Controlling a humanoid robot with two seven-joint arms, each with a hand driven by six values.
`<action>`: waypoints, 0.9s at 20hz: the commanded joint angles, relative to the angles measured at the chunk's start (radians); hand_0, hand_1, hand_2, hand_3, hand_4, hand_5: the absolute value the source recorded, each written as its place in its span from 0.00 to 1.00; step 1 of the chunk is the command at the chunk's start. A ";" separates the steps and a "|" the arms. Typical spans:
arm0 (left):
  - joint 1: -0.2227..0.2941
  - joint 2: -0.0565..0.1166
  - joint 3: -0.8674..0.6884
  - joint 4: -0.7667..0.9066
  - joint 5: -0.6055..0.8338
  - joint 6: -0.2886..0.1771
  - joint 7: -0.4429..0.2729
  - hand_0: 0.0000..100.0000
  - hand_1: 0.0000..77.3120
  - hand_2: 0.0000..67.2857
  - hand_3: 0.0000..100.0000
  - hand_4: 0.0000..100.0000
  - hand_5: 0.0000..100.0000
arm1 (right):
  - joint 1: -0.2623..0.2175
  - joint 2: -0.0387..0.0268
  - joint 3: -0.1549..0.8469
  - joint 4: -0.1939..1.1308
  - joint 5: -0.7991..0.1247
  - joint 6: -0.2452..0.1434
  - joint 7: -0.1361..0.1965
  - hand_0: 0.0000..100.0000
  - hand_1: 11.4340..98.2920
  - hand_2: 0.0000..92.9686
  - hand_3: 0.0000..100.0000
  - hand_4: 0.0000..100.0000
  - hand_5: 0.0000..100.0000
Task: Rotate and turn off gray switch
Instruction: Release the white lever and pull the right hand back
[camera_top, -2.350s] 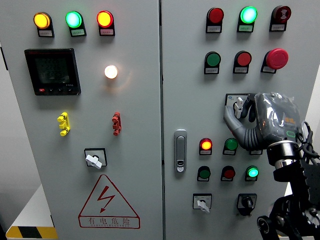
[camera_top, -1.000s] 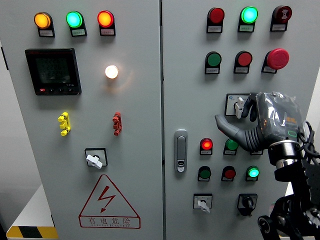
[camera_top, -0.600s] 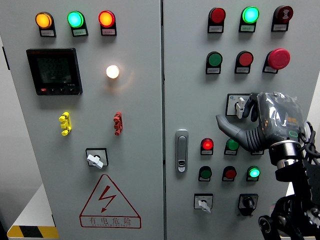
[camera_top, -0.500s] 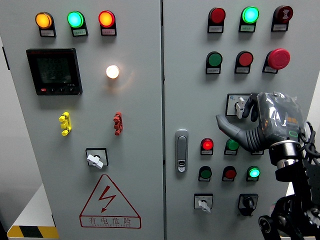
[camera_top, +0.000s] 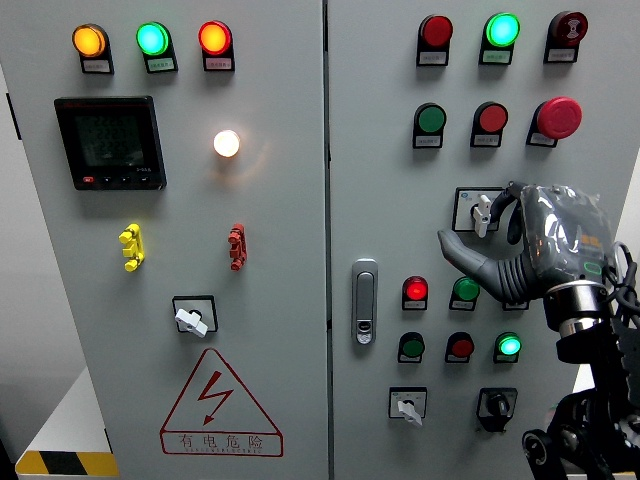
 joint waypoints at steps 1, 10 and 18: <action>0.000 0.000 -0.001 0.000 0.000 0.000 0.000 0.88 0.00 0.20 0.19 0.08 0.11 | -0.002 0.0000 0.009 0.004 0.000 0.000 0.000 0.00 0.28 0.65 0.91 0.96 1.00; 0.000 0.000 0.000 0.000 0.000 0.000 0.000 0.88 0.00 0.20 0.19 0.08 0.11 | -0.041 -0.0030 0.013 0.074 0.000 0.003 0.000 0.00 0.29 0.65 0.91 0.95 1.00; 0.000 0.000 0.000 0.000 0.000 0.000 0.000 0.88 0.00 0.20 0.19 0.08 0.11 | -0.101 -0.0015 0.013 0.180 -0.002 0.018 -0.002 0.00 0.29 0.68 0.93 0.82 1.00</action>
